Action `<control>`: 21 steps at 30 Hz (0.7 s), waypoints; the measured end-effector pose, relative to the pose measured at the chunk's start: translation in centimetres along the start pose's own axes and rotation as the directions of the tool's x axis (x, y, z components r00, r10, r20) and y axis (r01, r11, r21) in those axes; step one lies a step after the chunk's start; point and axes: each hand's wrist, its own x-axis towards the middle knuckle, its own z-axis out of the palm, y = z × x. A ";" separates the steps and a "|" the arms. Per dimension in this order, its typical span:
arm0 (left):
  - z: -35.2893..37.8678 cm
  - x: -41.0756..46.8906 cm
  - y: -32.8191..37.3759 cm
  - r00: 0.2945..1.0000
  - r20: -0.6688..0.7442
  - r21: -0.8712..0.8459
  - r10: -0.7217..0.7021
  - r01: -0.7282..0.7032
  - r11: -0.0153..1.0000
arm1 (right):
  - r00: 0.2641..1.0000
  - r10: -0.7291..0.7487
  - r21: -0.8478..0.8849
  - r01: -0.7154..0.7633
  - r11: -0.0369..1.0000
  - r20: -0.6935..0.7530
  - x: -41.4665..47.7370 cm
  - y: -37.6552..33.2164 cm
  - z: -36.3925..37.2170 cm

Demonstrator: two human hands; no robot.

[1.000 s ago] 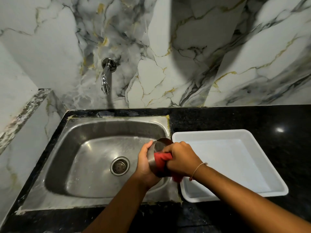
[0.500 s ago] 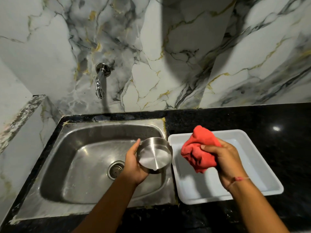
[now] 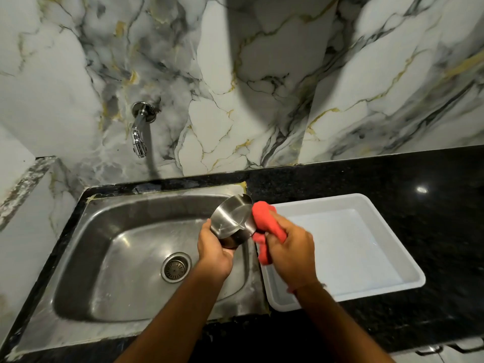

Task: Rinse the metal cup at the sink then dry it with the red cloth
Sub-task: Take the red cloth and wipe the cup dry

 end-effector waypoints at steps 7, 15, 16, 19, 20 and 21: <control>-1.5 0.1 1.1 1.000 0.009 0.115 0.006 -0.007 0.993 | 0.997 0.066 0.119 -0.060 0.991 -0.048 -0.8 0.1 -0.1; -0.1 0.2 1.2 0.977 -0.128 0.304 0.172 -0.126 0.944 | 0.998 -0.040 0.009 0.041 0.999 -0.052 -1.4 0.5 0.7; -0.1 0.0 1.1 0.974 -0.125 0.292 0.187 -0.143 0.945 | 0.998 -0.040 0.027 0.041 0.999 -0.046 -2.1 0.5 1.1; -0.9 -0.3 0.8 0.983 -0.089 0.278 0.162 -0.131 0.952 | 0.997 -0.008 0.085 0.014 0.996 -0.073 -2.4 0.5 1.2; -1.4 -0.3 0.8 0.985 -0.085 0.284 0.153 -0.123 0.951 | 0.997 -0.002 0.074 0.008 0.997 -0.081 -1.9 0.6 0.8; -1.7 -0.3 0.8 0.985 -0.087 0.297 0.151 -0.119 0.947 | 0.997 0.010 0.062 -0.006 0.998 -0.074 -1.2 0.6 0.5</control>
